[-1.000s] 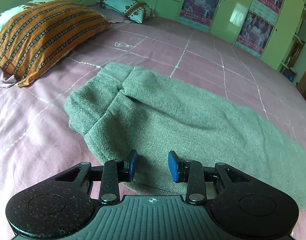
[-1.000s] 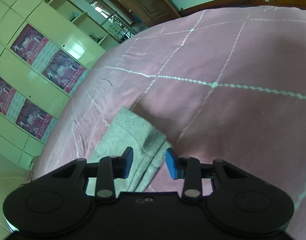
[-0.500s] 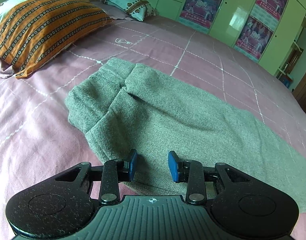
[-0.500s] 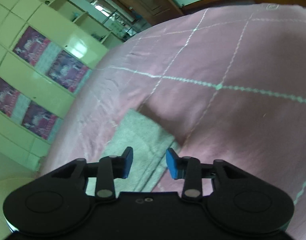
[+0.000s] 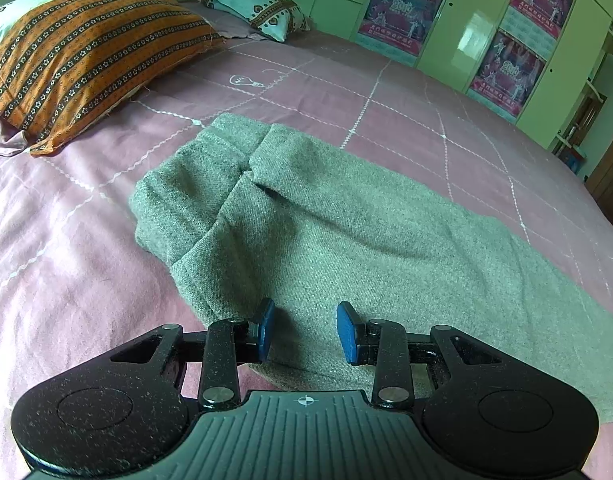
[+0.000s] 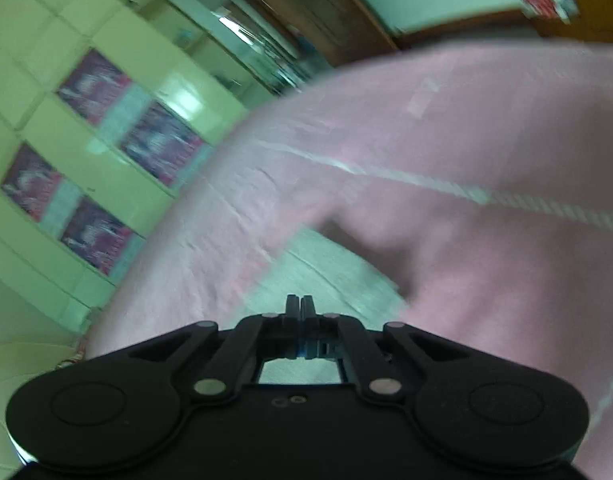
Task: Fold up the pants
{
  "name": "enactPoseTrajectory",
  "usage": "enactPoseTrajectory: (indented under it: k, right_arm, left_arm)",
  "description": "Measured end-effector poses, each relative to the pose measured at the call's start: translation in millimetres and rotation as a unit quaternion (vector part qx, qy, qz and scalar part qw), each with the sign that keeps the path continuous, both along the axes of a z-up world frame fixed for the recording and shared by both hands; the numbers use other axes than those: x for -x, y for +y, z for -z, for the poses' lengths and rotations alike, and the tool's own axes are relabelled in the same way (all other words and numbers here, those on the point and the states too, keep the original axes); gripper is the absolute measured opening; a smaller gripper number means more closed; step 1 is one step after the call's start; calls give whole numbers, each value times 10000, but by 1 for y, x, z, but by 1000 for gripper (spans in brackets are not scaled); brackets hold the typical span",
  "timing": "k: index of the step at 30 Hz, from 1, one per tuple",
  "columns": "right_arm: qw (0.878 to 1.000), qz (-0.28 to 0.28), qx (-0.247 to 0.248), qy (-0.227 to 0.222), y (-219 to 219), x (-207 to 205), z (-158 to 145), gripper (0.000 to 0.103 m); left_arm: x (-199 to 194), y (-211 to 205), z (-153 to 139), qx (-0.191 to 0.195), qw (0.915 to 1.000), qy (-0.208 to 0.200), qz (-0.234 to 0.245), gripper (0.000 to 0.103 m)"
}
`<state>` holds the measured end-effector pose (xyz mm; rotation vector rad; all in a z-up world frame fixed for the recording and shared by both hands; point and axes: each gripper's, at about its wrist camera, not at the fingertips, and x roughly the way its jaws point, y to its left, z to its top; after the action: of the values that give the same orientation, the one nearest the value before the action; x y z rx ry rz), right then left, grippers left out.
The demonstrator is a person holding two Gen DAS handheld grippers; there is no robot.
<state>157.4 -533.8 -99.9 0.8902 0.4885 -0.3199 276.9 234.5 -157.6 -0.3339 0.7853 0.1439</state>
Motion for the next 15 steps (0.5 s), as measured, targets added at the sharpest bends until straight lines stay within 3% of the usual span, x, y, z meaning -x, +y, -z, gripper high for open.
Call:
enactPoseTrajectory:
  k: [1,3,4,6,9,12,13,15]
  right_arm:
    - [9997,10,-198,134,-4,1,12,0]
    - [9986,55,-516,-31,-9,7,23,2]
    - [9987,103,-497,-93,-9,8,23,12]
    - [9975,128,-647,-239,-10,7,25,14]
    - [9974,132,-701,-58,-12,-9,31,14]
    - [9969,52,-783,82,-14,-21,37,0]
    - [9977,-2,-663,115,-10,-23,32,0]
    - [9986,-95,-468,-224,-2,-11,16,0]
  left_arm:
    - [0,-1,0,-15,10000,7,9,35]
    - [0,-1,-1,-23,10000,17,40,35]
    - [0,0,-1,-8,10000,16,40,35]
    - [0,0,-1,19,10000,13,23,35]
    - [0,0,-1,13,10000,16,2,35]
    - [0,0,0,2,10000,20,9,35]
    - [0,0,0,9,10000,16,13,35]
    - [0,1,0,16,10000,8,20,35]
